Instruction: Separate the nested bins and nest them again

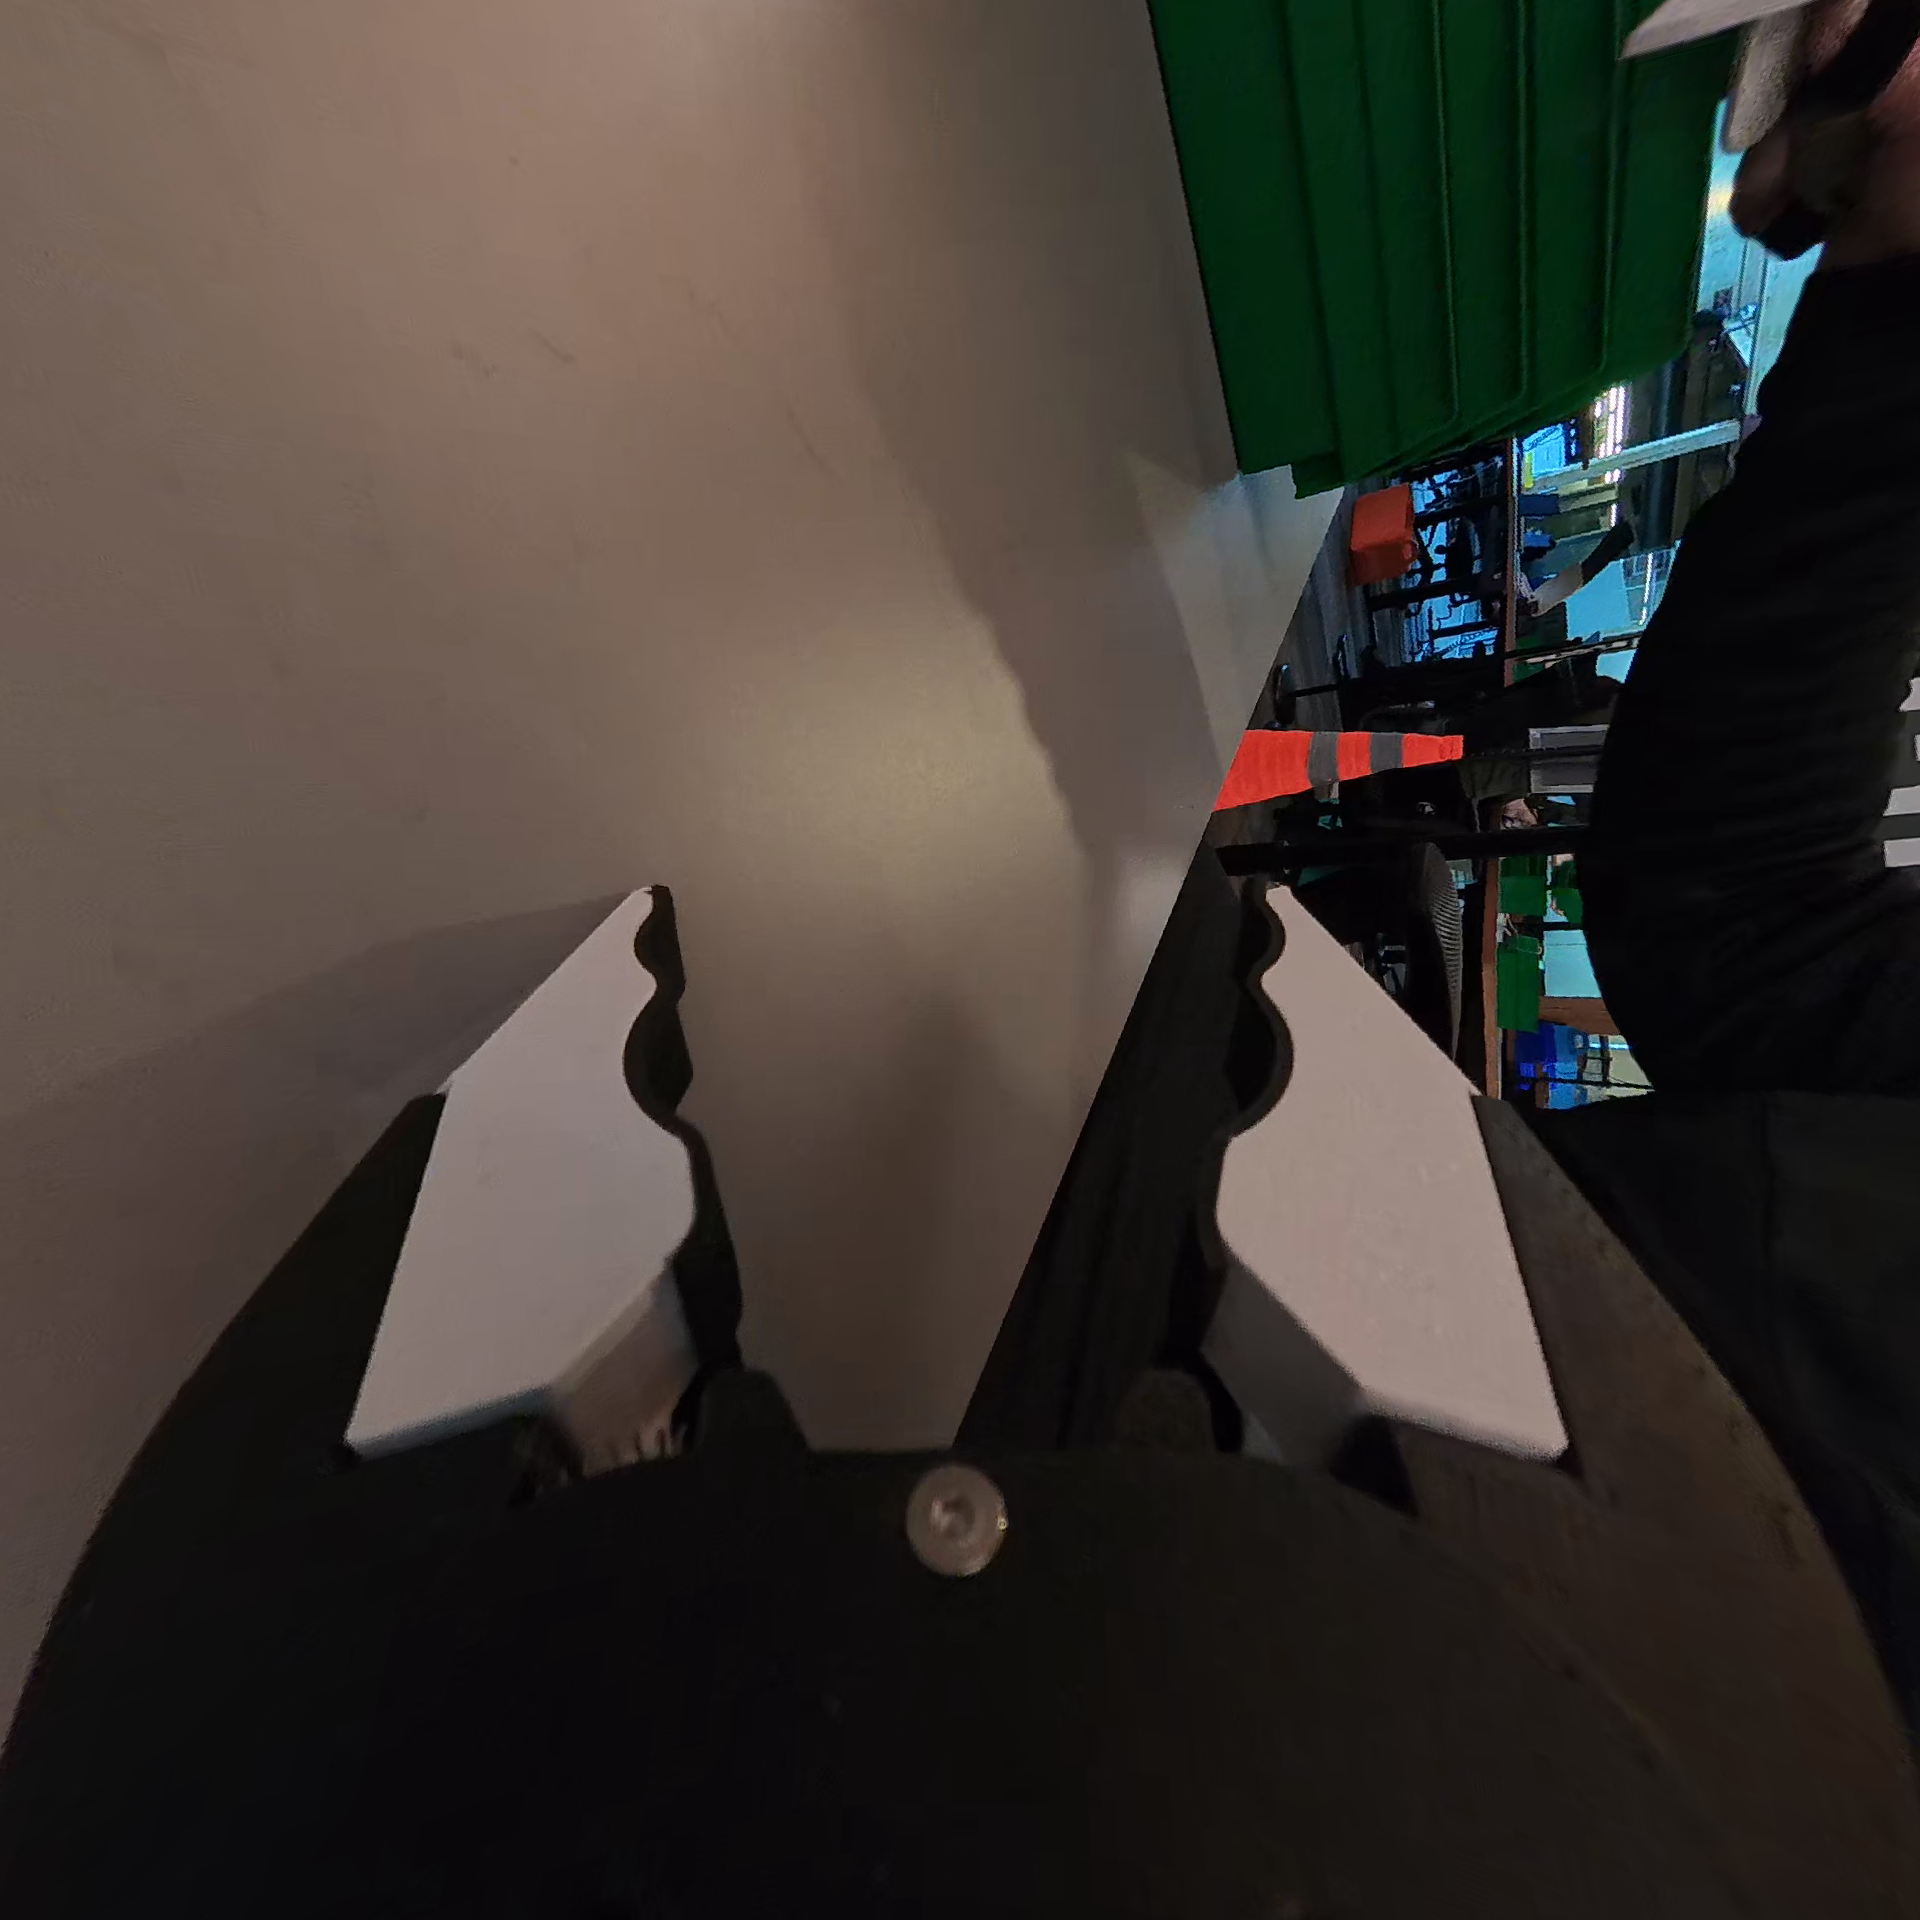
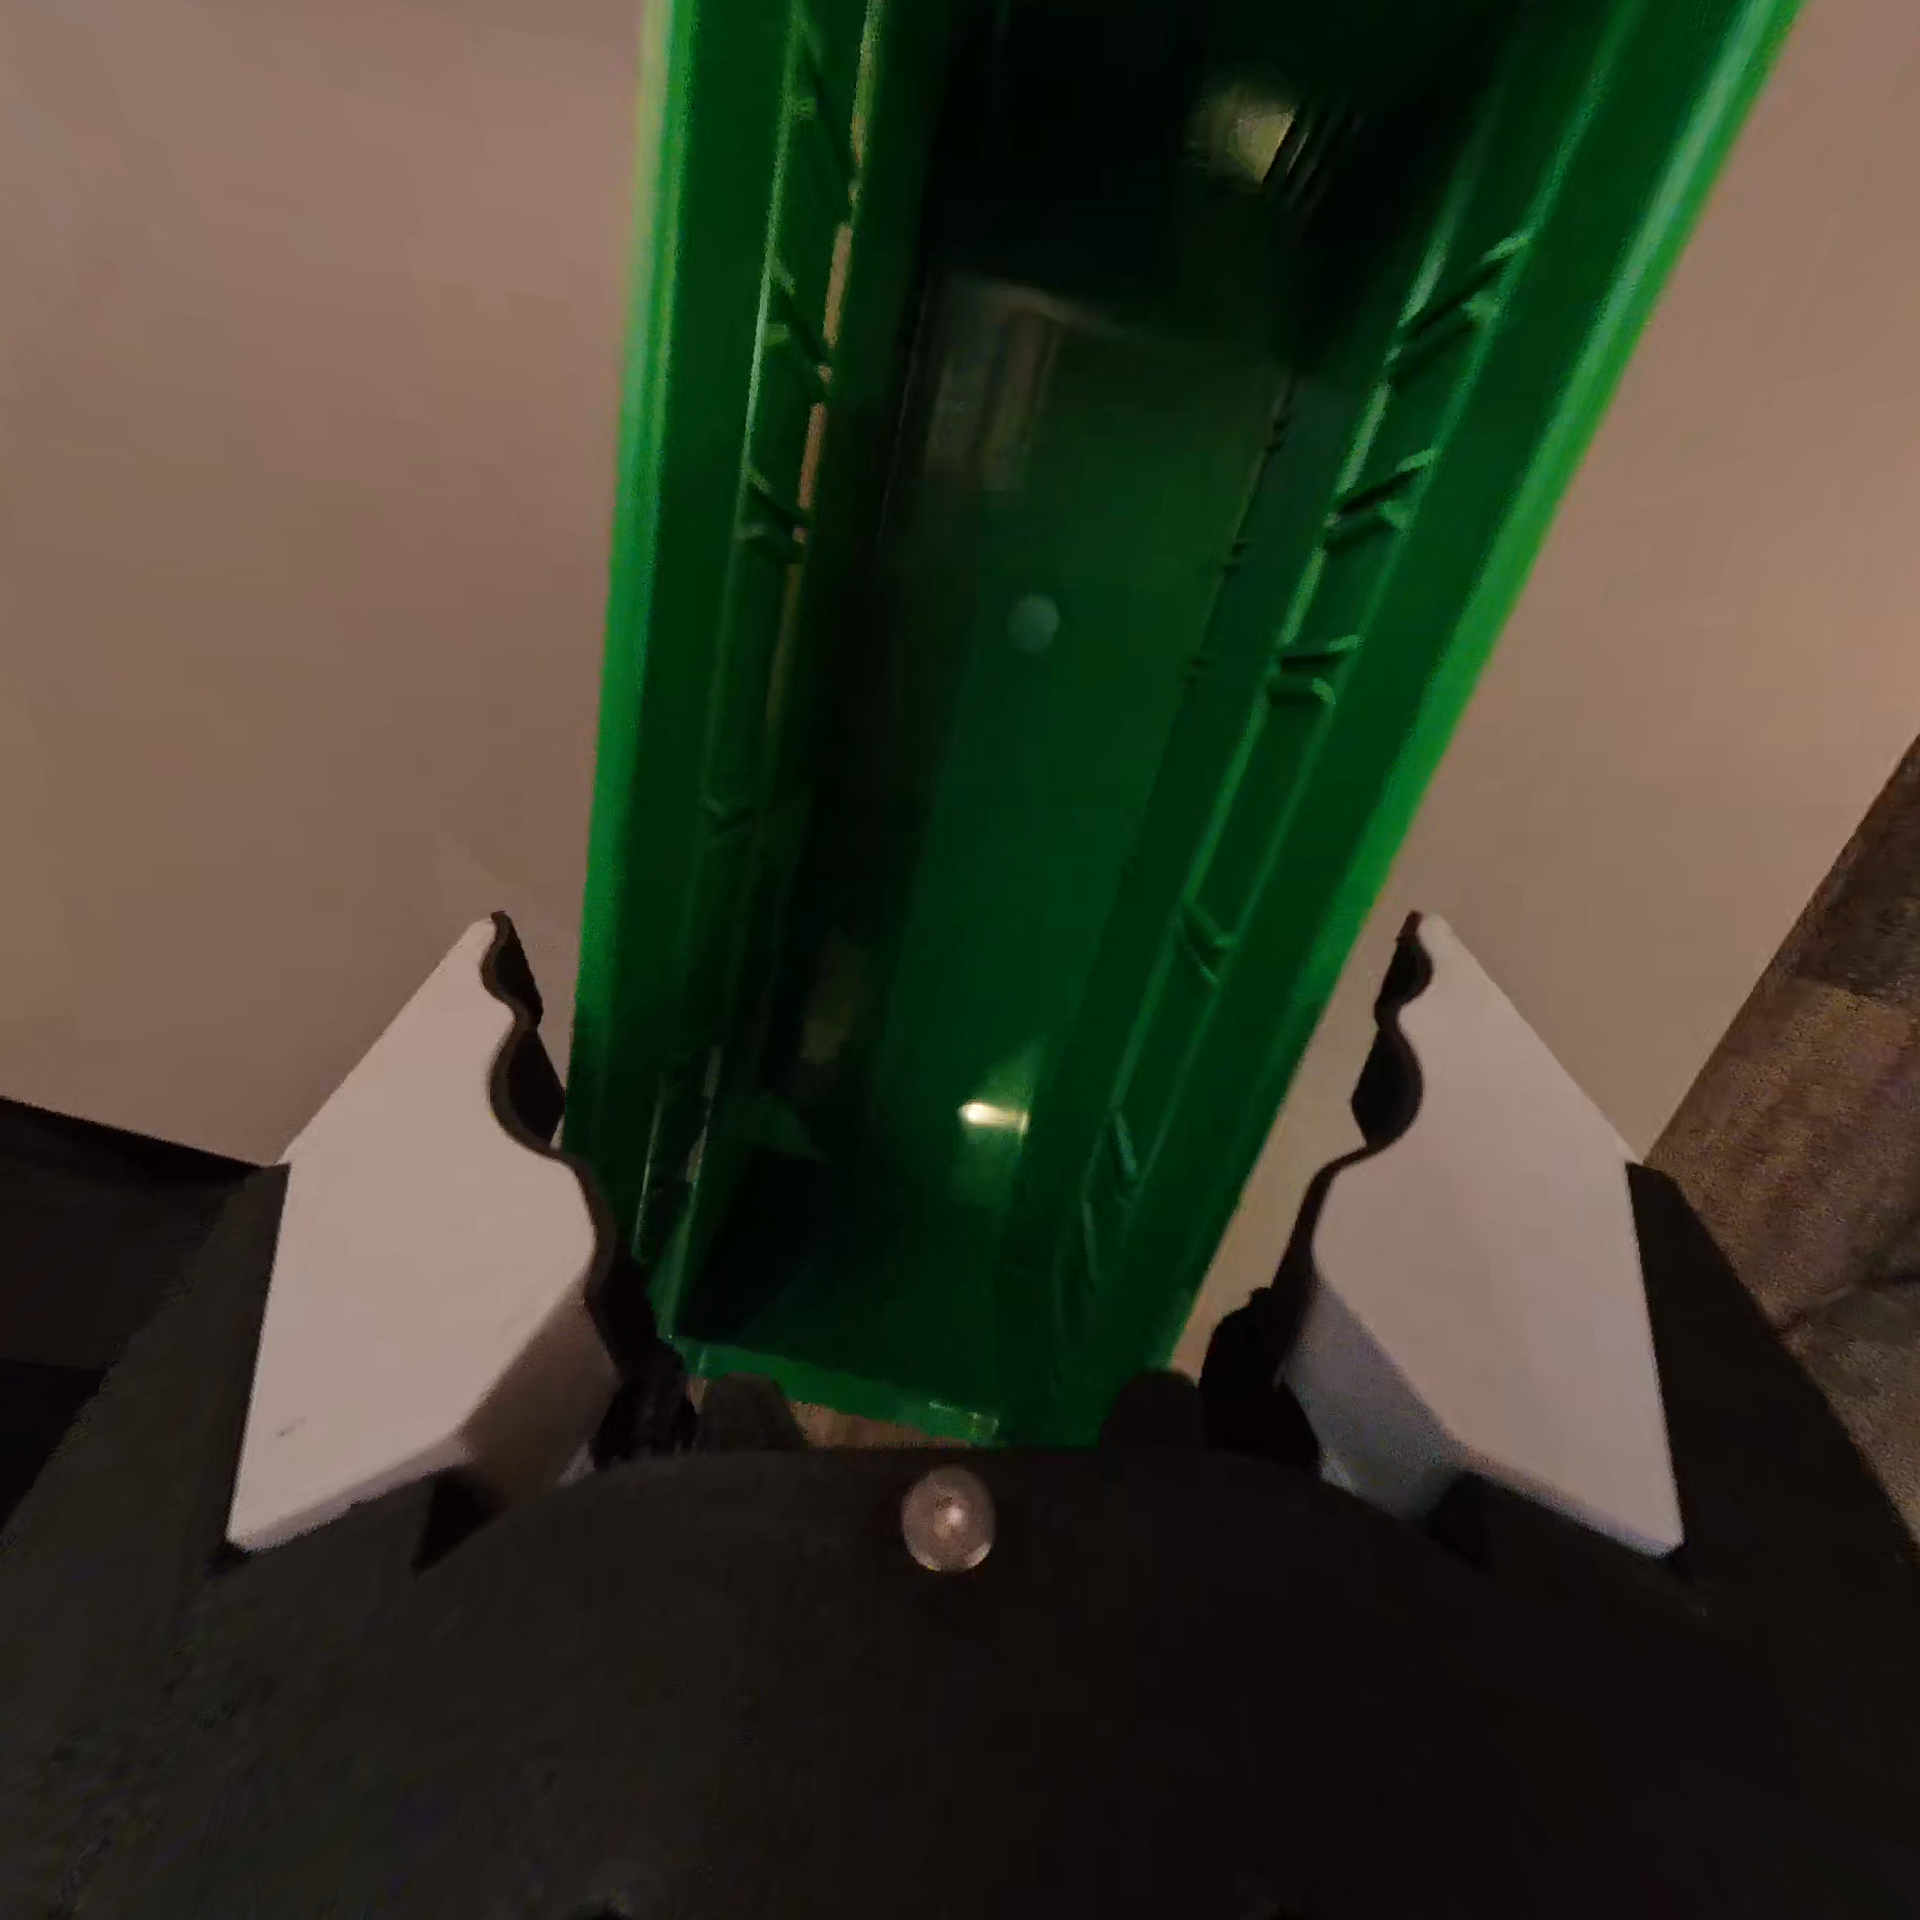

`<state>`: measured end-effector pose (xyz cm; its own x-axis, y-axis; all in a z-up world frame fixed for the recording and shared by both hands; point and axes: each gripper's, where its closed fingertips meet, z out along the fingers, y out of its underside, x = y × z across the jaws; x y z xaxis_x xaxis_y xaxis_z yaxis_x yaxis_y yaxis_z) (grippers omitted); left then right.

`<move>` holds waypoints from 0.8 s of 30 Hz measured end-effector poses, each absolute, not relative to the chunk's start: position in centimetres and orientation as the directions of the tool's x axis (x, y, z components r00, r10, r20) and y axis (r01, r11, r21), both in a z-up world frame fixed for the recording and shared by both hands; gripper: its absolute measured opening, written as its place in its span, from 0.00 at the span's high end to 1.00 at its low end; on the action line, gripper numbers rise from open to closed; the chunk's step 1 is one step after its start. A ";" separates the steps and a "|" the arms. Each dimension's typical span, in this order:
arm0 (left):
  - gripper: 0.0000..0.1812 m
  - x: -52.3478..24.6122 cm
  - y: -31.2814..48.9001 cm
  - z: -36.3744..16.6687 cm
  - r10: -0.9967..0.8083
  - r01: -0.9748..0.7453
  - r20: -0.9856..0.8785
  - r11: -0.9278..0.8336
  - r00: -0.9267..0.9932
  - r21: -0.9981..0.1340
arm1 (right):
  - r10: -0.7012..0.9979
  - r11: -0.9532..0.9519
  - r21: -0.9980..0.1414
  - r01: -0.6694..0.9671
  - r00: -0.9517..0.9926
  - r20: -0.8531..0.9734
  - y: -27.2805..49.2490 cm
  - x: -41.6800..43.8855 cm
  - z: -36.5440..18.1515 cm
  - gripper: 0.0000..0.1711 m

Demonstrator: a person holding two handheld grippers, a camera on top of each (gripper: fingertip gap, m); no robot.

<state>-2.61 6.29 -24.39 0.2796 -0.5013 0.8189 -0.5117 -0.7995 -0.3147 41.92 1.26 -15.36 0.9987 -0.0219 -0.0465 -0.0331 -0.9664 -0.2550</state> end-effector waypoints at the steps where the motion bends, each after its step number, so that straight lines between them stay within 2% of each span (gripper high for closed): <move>1: 0.42 -2.6 6.3 -24.3 -0.504 -0.511 0.818 -0.799 0.278 -0.318 | -0.027 -0.953 -0.299 -0.045 0.998 -0.063 1.7 41.9 -14.6 0.11; 3: 0.42 -2.4 6.2 -24.1 -0.513 -0.510 0.814 -0.795 0.274 -0.329 | -0.023 -0.915 -0.394 -0.083 0.988 -0.156 2.4 41.3 -12.5 0.11; 5: 0.41 -1.9 6.3 -23.6 -0.530 -0.505 0.806 -0.788 0.263 -0.352 | -0.035 -0.889 -0.445 -0.107 0.985 -0.167 2.3 42.5 -11.0 0.12; 8: 0.39 -0.2 5.9 -22.5 -0.551 -0.504 0.804 -0.772 0.226 -0.387 | -0.069 -0.884 -0.436 -0.167 0.971 -0.231 1.0 44.8 -11.0 0.12; 12: 0.36 3.3 4.7 -20.8 -0.575 -0.519 0.802 -0.741 0.162 -0.426 | -0.002 -0.811 -0.490 -0.320 0.839 -0.545 0.6 44.5 -11.7 0.11; 15: 0.35 7.2 3.8 -19.2 -0.588 -0.516 0.803 -0.719 0.093 -0.466 | 0.031 -0.812 -0.453 -0.368 0.747 -0.664 -0.9 43.9 -14.6 0.09; 19: 0.31 14.5 2.3 -17.6 -0.587 -0.515 0.810 -0.695 0.002 -0.503 | 0.140 -0.792 -0.387 -0.473 0.476 -0.868 -1.4 40.8 -15.3 0.08; 24: 0.30 24.6 0.7 -17.5 -0.613 -0.505 0.788 -0.663 -0.057 -0.552 | 0.185 -0.758 -0.398 -0.518 0.414 -0.891 -1.4 39.8 -14.8 0.08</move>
